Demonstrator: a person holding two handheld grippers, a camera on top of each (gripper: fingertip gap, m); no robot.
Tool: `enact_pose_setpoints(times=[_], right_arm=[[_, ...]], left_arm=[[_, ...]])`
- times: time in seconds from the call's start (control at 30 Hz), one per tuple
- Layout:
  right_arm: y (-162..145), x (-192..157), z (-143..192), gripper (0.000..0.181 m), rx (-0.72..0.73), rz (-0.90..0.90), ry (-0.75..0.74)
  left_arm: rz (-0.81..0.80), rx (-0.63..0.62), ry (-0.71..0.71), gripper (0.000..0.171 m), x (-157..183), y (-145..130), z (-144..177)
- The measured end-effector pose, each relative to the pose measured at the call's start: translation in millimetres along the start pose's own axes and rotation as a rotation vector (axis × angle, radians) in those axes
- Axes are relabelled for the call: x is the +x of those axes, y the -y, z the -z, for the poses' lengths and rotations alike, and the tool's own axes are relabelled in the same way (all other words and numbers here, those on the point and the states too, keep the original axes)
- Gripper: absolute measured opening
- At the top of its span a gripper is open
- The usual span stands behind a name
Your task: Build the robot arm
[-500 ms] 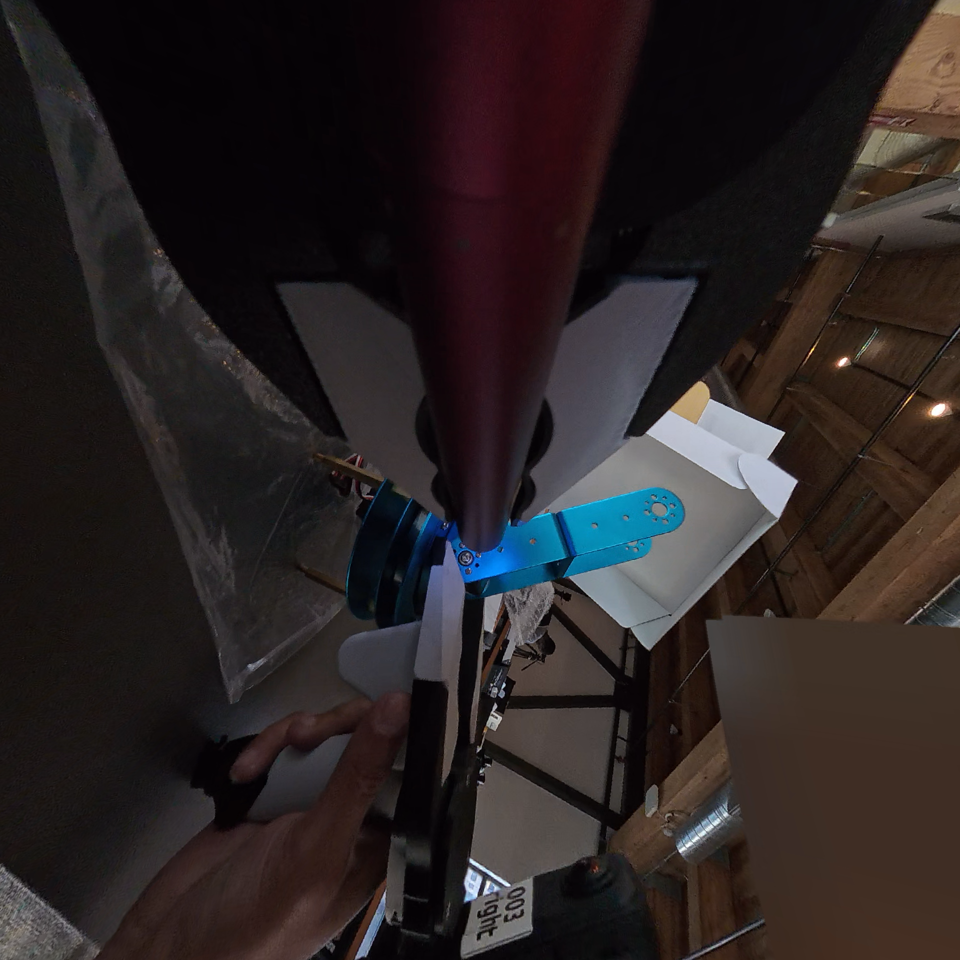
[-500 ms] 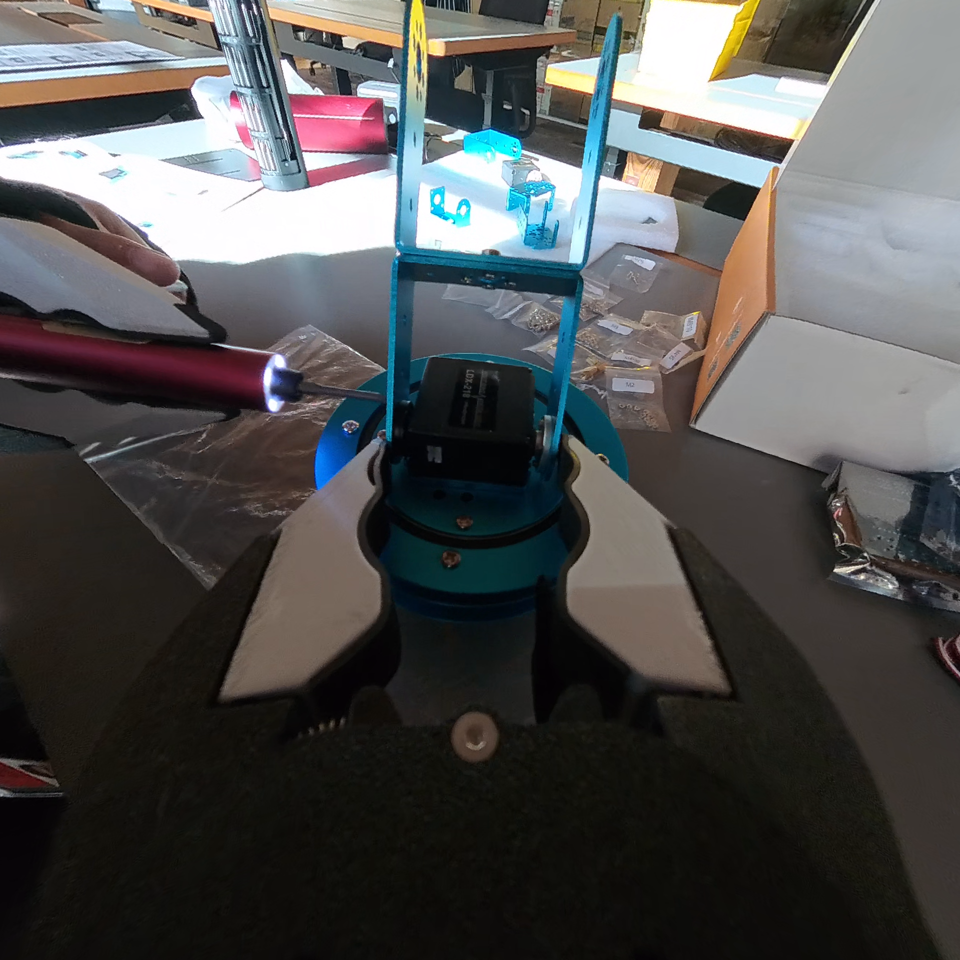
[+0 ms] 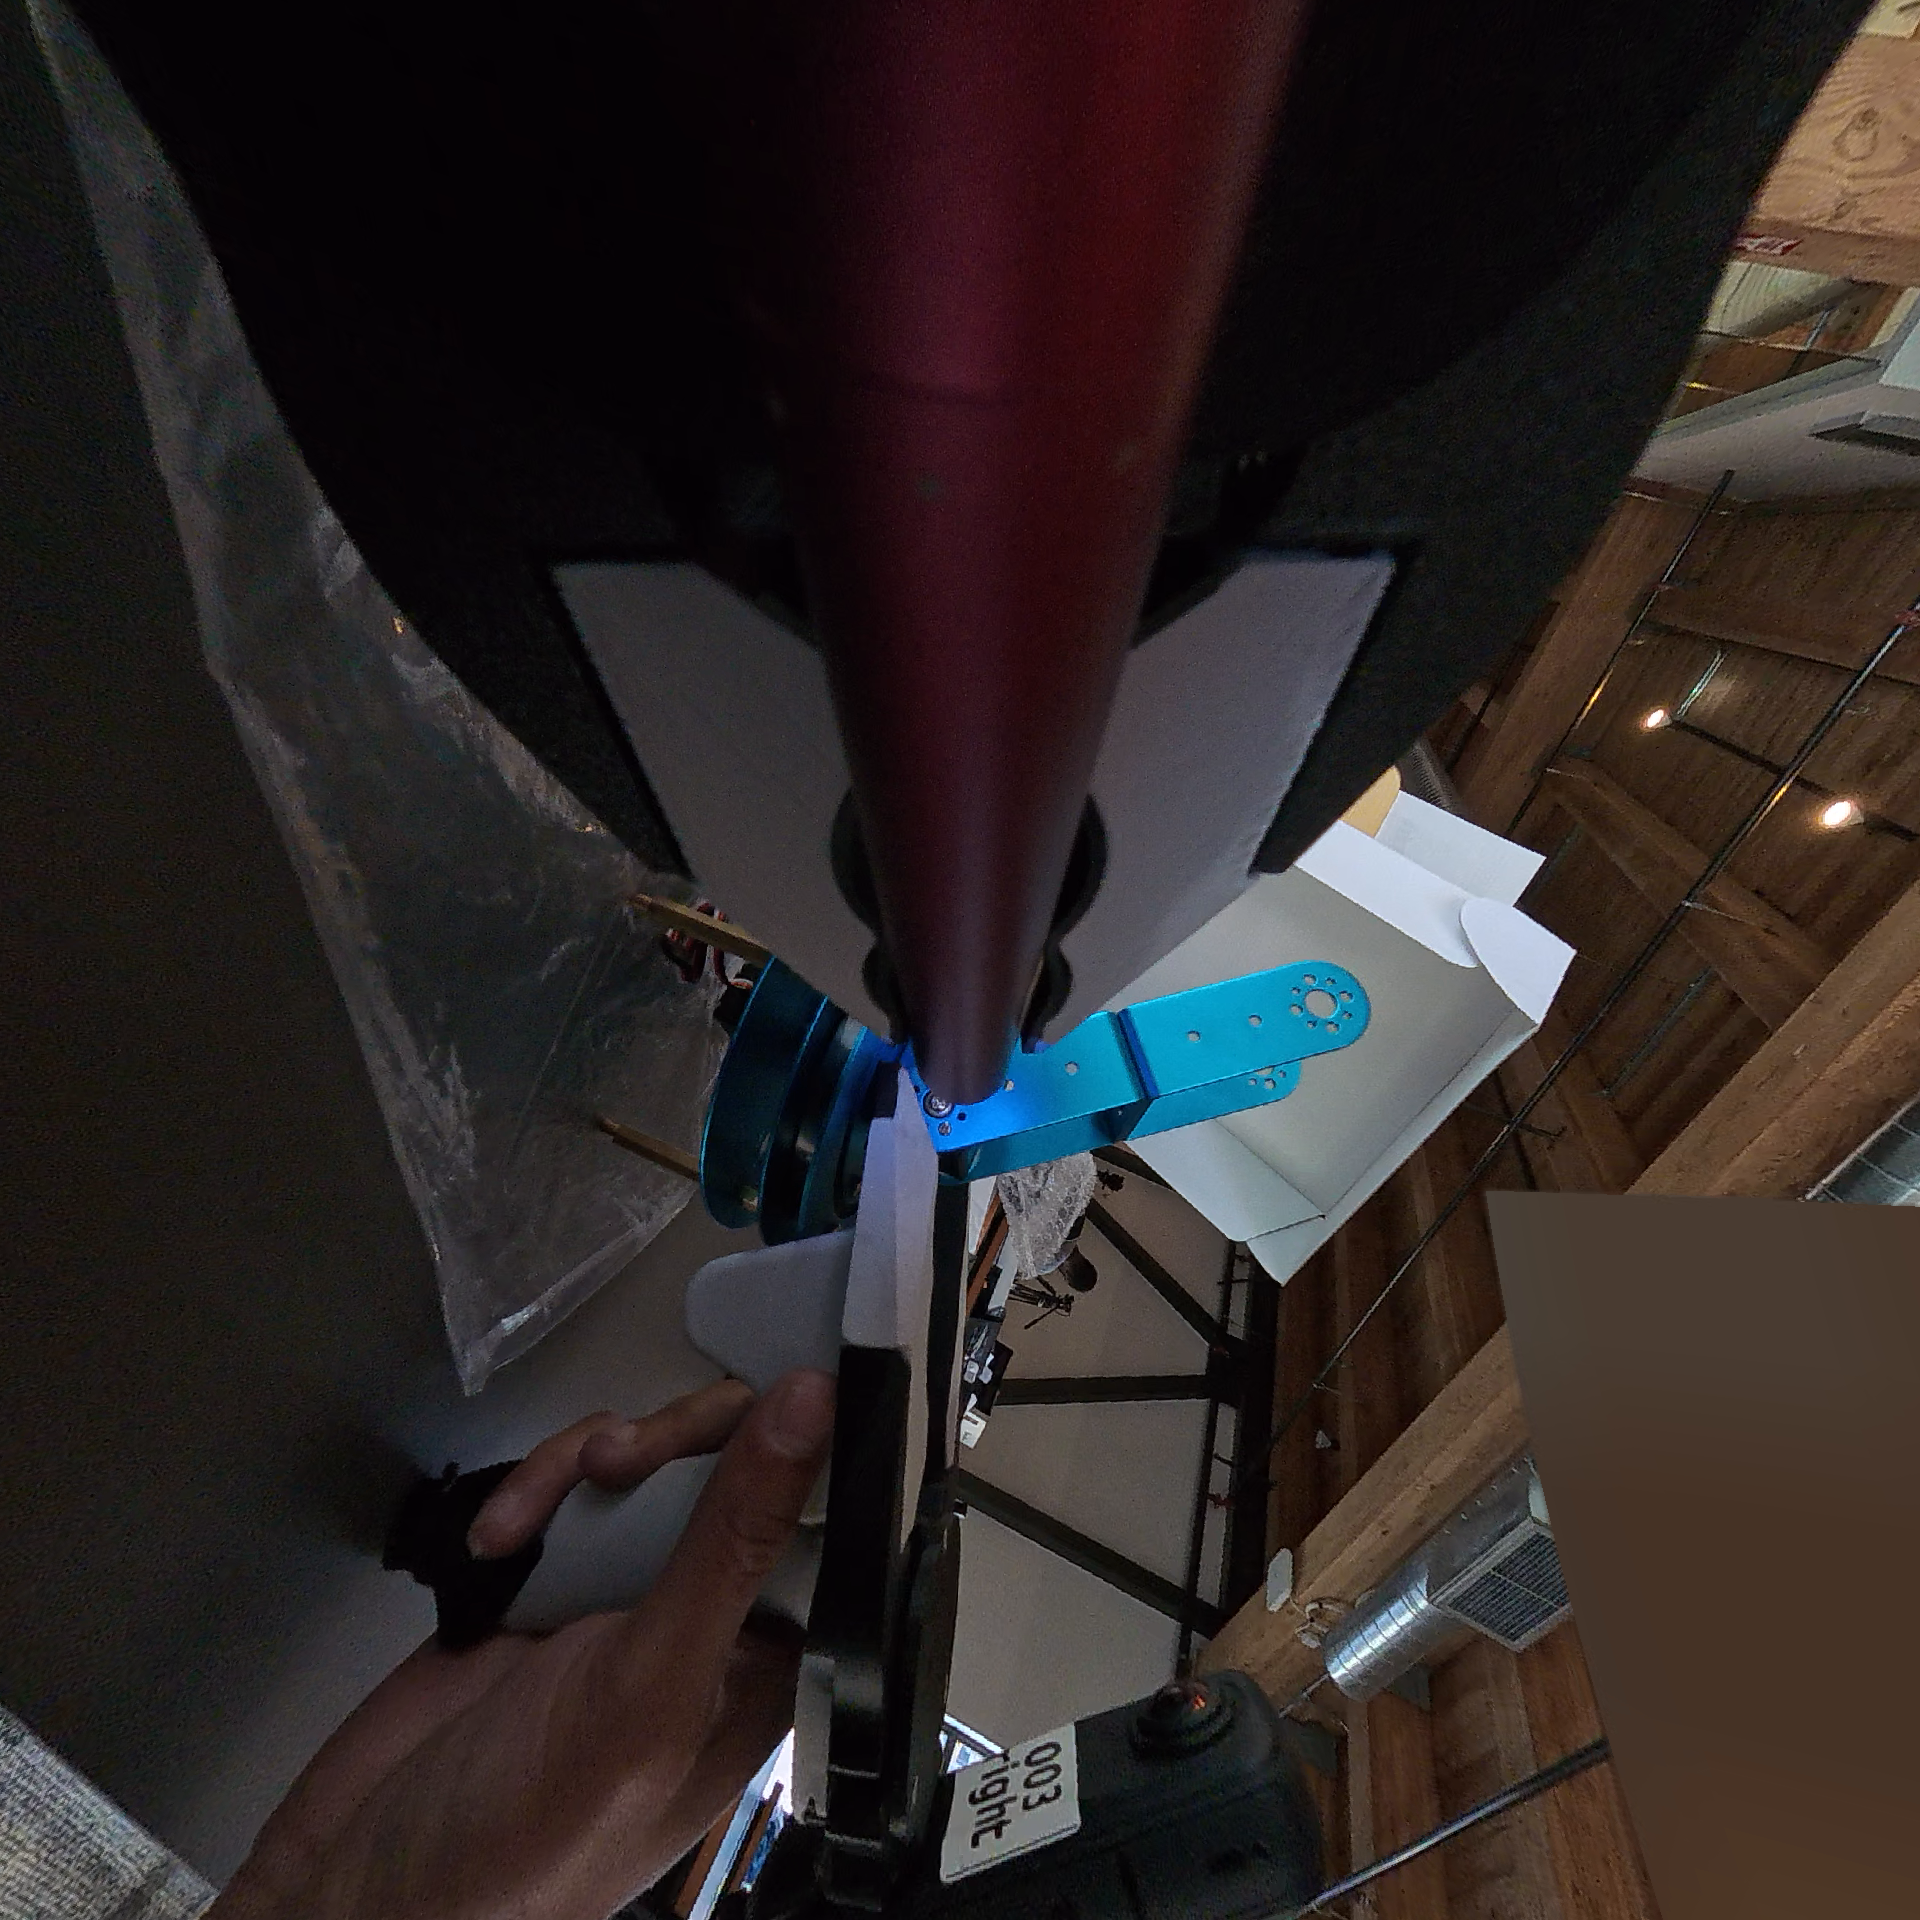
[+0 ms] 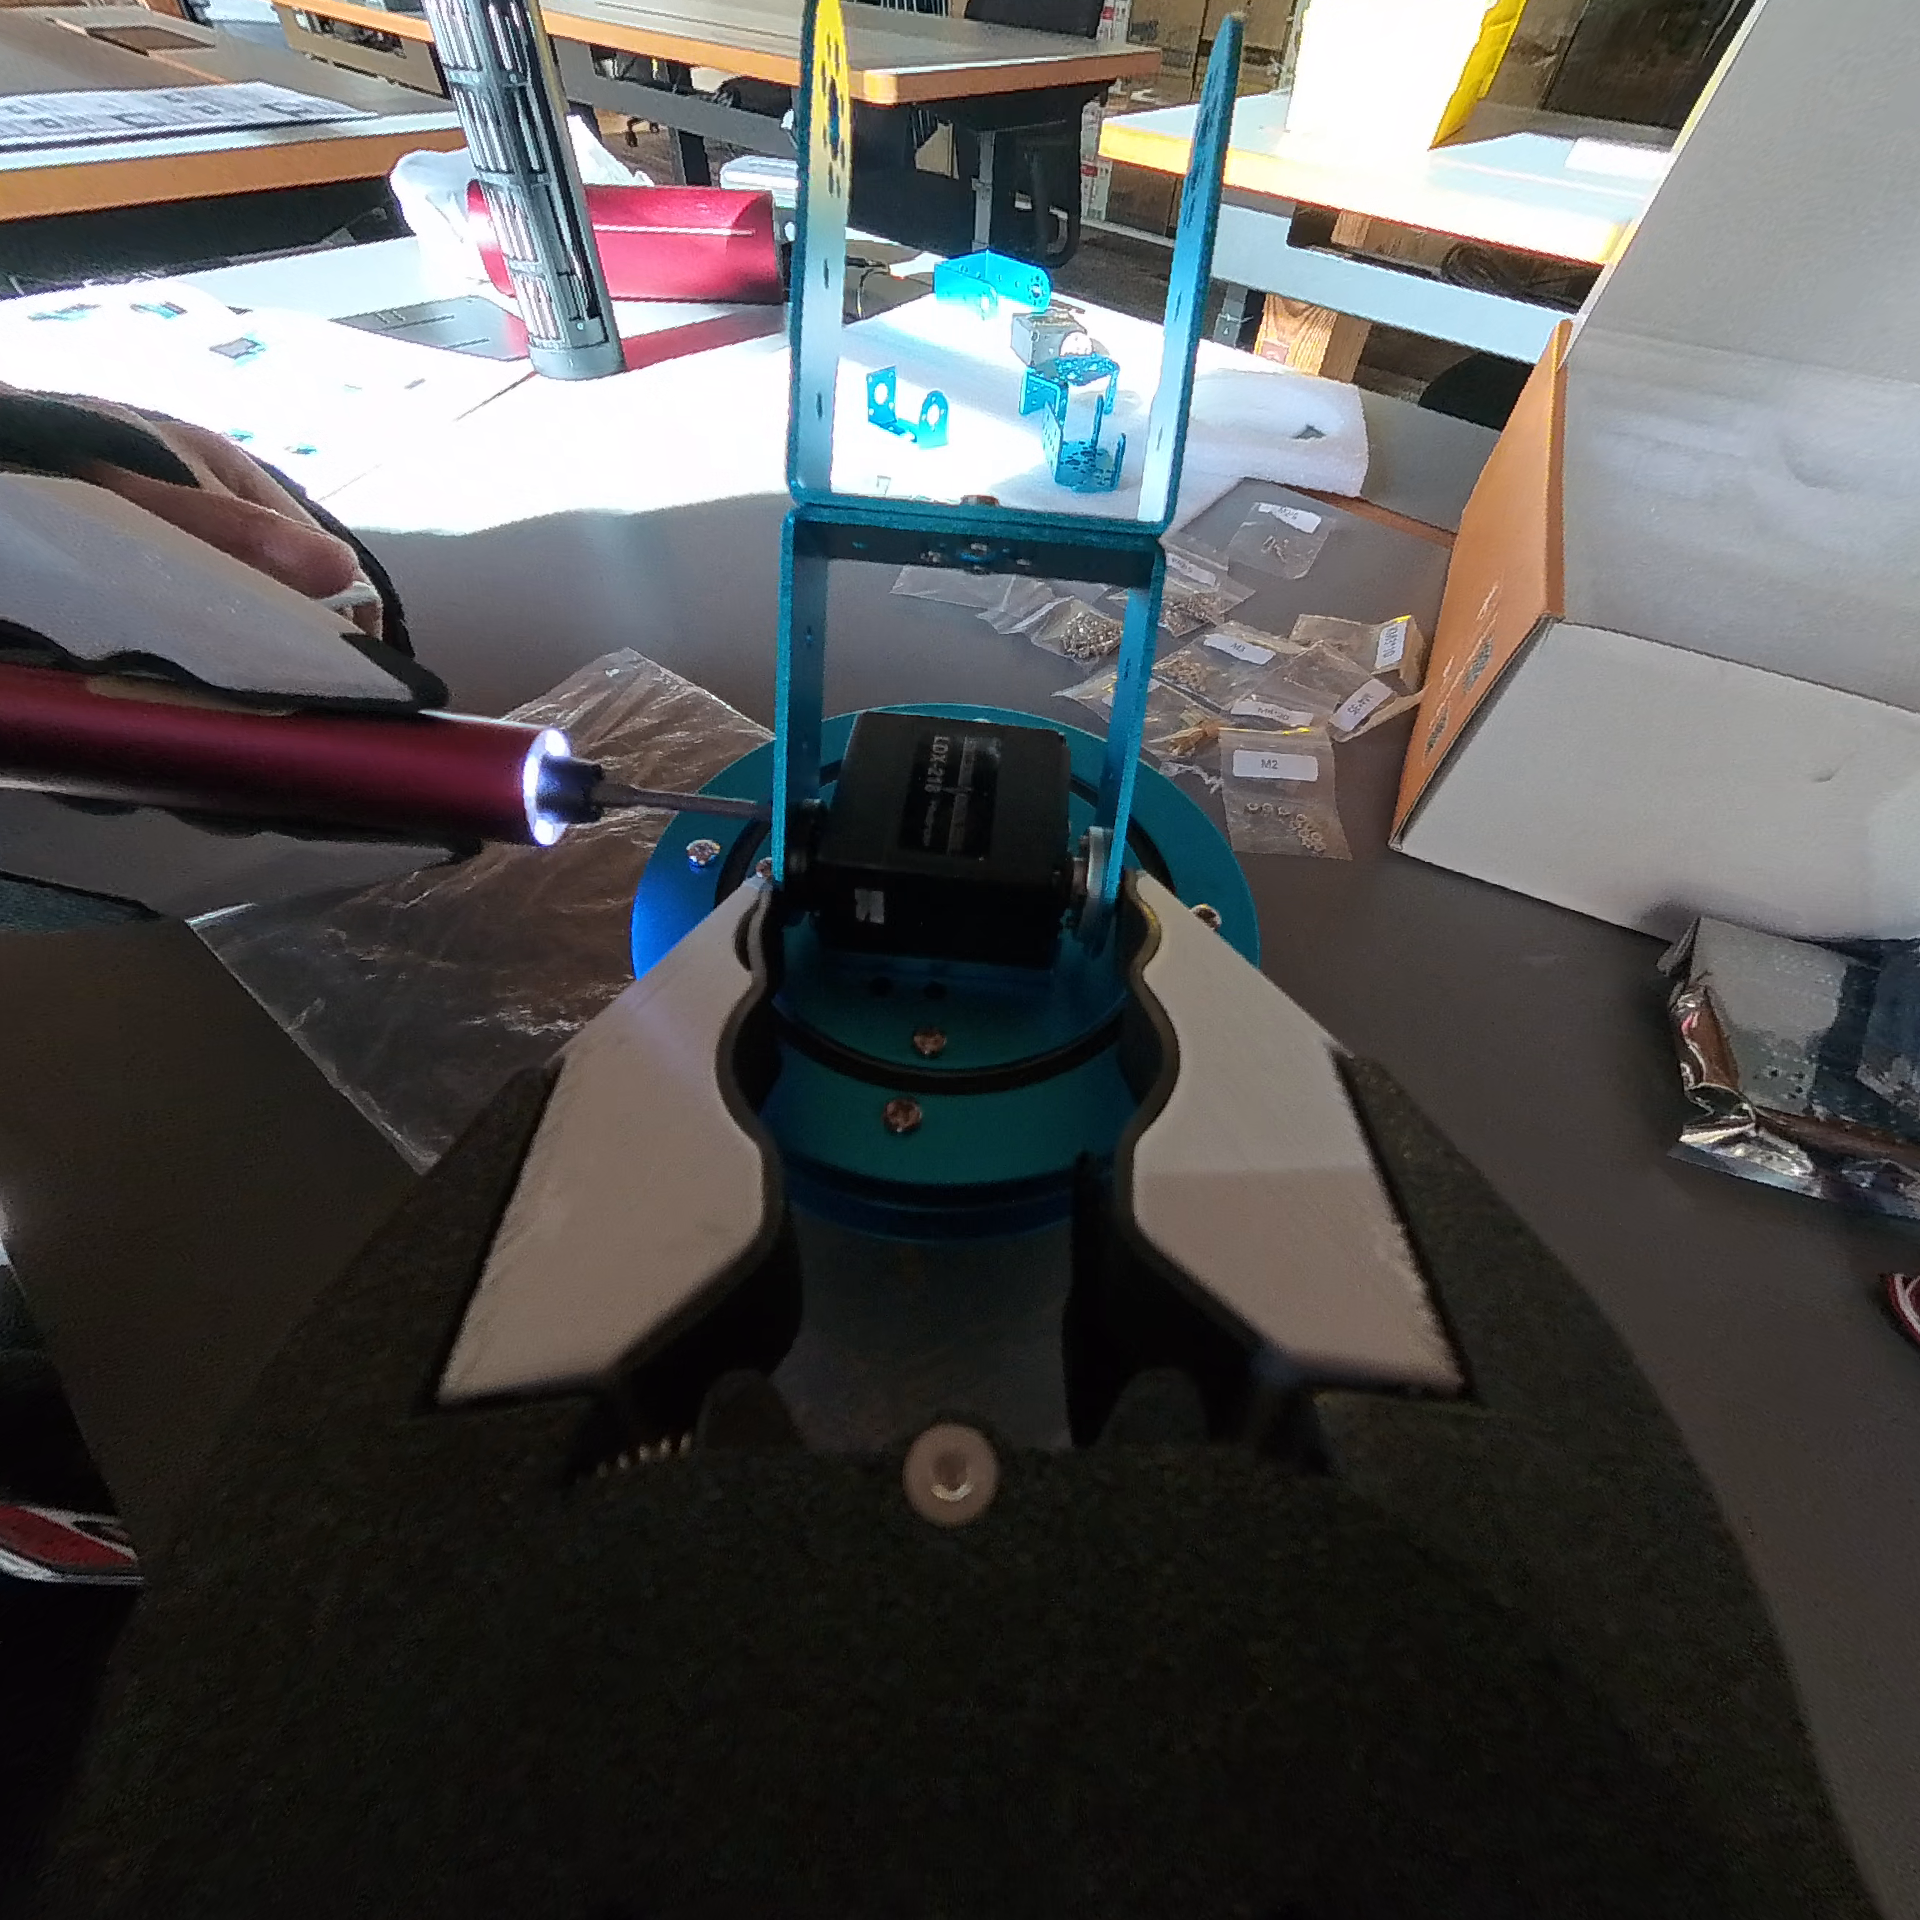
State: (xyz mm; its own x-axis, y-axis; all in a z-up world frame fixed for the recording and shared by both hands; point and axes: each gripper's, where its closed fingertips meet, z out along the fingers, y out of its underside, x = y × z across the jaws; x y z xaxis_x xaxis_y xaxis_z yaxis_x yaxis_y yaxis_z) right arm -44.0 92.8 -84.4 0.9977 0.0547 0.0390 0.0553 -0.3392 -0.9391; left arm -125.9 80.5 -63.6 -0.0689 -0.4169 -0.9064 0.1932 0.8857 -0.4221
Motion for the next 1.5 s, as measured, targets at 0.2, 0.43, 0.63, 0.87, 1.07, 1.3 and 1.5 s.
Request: enact_pose_setpoints(times=[0.2,0.43,0.63,0.87,1.07,1.3,1.5], right_arm=[[-0.3,0.3,0.6,0.065,-0.003,-0.003,-0.003],[-0.2,1.2,0.1,0.065,0.0,-0.004,-0.005],[-0.1,1.5,-0.4,0.064,-0.015,-0.007,0.0],[-0.8,1.3,0.1,0.064,-0.036,-0.003,0.003],[-1.0,0.8,0.3,0.064,-0.039,-0.002,0.002],[-1.3,1.2,0.5,0.064,-0.042,-0.005,-0.003],[-1.0,1.2,-0.3,0.064,-0.046,-0.006,-0.019]], left_arm=[[0.009,0.002,-0.002,0.021,0.0,1.3,-0.8],[0.031,0.005,0.016,0.021,0.3,-0.3,-1.1],[0.098,0.025,0.014,0.021,-1.3,-0.7,-2.0],[0.097,0.044,0.007,0.02,-2.4,4.9,-3.1],[0.121,0.041,-0.007,0.02,-3.1,3.3,-2.3],[0.102,0.028,-0.013,0.022,-1.9,-3.6,-1.2],[0.134,0.011,0.0,0.02,-2.5,-4.4,-0.8]])
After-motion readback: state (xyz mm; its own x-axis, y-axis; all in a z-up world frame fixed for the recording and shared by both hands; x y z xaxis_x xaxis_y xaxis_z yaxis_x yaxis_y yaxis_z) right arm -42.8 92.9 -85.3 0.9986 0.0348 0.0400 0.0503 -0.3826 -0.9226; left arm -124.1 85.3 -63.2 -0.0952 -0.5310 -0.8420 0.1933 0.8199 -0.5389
